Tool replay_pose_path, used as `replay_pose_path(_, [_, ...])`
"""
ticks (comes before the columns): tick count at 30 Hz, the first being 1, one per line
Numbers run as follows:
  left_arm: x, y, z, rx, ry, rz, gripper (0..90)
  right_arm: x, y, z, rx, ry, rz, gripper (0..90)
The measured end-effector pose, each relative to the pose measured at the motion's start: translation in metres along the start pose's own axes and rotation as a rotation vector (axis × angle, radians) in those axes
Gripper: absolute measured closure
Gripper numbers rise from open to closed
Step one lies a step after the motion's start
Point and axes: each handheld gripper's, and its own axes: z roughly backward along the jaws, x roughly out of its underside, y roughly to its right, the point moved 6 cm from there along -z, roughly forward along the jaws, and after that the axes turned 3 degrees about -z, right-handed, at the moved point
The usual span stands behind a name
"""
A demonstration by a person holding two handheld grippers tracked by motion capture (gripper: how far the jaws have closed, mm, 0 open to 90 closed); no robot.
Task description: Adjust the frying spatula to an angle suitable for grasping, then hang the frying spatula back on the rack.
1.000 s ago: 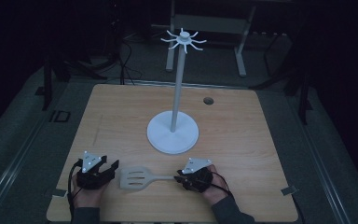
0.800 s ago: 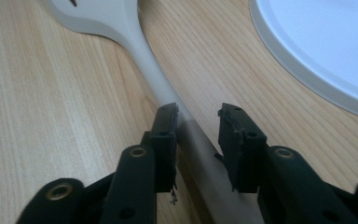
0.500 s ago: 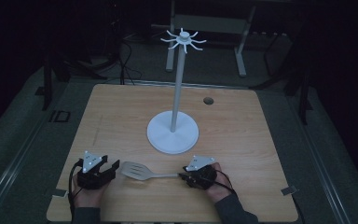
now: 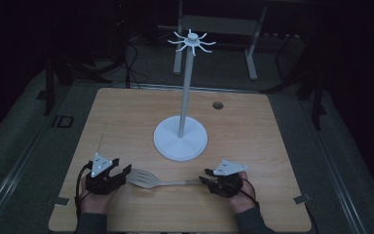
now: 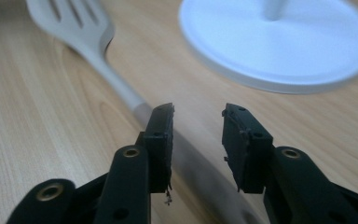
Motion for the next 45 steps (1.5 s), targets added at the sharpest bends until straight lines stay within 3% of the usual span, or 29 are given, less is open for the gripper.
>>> replay_pose_path(3, [-0.010,0.002,0.000,0.015,0.003,-0.018,46.8,0.003,0.012,0.017,0.030,0.049,-0.050,60.2])
replay_pose_path(10, [-0.030,0.008,-0.003,0.047,-0.012,-0.082,46.9,0.013,0.047,0.045,0.113,0.100,-0.145,56.3])
replay_pose_path(18, [-0.044,0.014,-0.008,0.081,-0.029,-0.138,46.9,0.021,0.076,0.068,0.212,0.135,-0.200,52.0])
replay_pose_path(25, [-0.049,0.023,-0.015,0.114,-0.054,-0.185,46.9,0.026,0.089,0.080,0.260,0.156,-0.239,50.0])
replay_pose_path(29, [-0.054,0.027,-0.018,0.132,-0.063,-0.197,46.9,0.027,0.091,0.083,0.269,0.161,-0.245,49.7])
replay_pose_path(45, [-0.081,0.052,-0.033,0.237,-0.144,-0.327,47.8,0.031,0.104,0.104,0.307,0.203,-0.286,48.0])
